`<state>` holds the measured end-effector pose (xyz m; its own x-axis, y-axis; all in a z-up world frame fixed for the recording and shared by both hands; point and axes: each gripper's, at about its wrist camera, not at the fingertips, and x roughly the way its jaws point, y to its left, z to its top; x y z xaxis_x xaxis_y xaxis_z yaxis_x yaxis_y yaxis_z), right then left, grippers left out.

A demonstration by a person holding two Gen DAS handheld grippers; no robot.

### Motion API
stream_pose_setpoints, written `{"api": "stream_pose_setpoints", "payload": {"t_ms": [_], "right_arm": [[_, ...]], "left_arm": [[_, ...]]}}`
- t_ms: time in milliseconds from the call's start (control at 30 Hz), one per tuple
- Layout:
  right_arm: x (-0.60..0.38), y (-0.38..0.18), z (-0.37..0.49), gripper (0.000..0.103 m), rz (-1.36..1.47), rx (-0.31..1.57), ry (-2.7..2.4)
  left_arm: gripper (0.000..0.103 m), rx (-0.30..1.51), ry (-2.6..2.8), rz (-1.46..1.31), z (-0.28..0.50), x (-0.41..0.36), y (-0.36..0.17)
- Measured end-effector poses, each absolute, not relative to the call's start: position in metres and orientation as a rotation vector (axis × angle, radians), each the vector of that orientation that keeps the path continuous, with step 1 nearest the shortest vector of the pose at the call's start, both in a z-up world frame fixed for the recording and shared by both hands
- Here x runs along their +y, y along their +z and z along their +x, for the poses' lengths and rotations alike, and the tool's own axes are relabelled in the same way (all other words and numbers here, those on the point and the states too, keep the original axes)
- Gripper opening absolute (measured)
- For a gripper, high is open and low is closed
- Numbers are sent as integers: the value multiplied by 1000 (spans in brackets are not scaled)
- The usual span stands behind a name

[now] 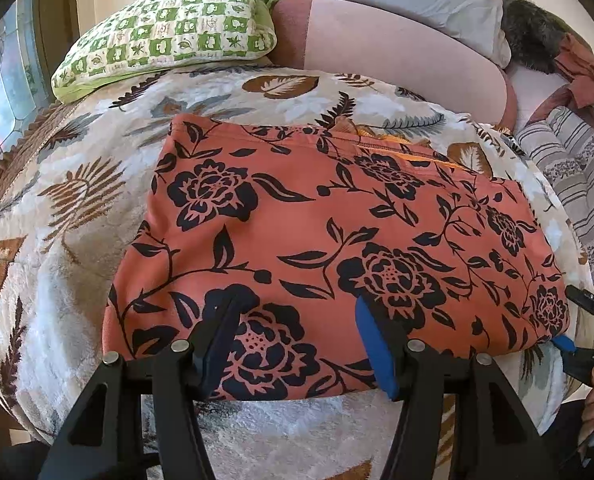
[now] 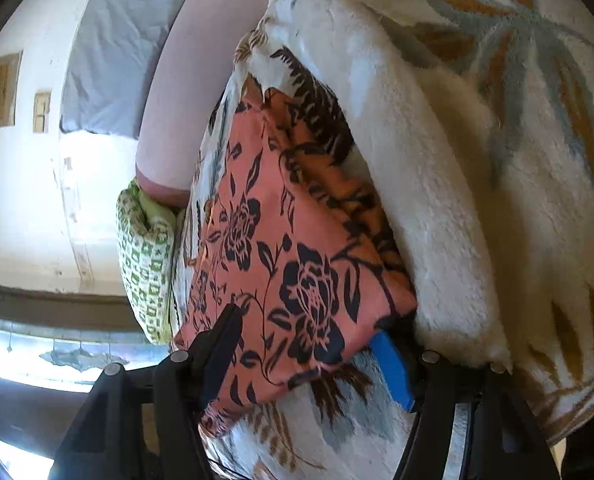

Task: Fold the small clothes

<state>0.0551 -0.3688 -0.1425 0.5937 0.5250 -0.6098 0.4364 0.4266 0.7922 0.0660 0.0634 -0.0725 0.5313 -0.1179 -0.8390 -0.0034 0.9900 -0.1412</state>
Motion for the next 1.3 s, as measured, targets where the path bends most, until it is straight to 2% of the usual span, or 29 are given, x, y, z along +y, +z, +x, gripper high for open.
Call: {"api": "stream_pose_setpoints", "payload": {"t_ms": [333,700,800,867,967,1133,1300], "right_arm": [[-374,-144,66,69,1223,965,4],[-367,-138,75,63,1150,970,-32],[-367,-144,78,50,1135,989,-49],[-367,-147,80,30,1110,1006,-73],[-366,-146,83,22,1052,1021,-73],[-344,-108,96,16,861,982,-45],[-262,-26,129,14,607,874,115]], "left_arm": [[61,1016,-65,-121,70,64,-77],[61,1006,-62,-69,76,53,-85],[65,989,-56,39,76,39,-97],[65,988,-47,89,75,33,-95],[65,989,-80,-26,73,46,-83],[65,925,-36,-136,56,86,-58],[65,818,88,-286,18,164,-26]]}}
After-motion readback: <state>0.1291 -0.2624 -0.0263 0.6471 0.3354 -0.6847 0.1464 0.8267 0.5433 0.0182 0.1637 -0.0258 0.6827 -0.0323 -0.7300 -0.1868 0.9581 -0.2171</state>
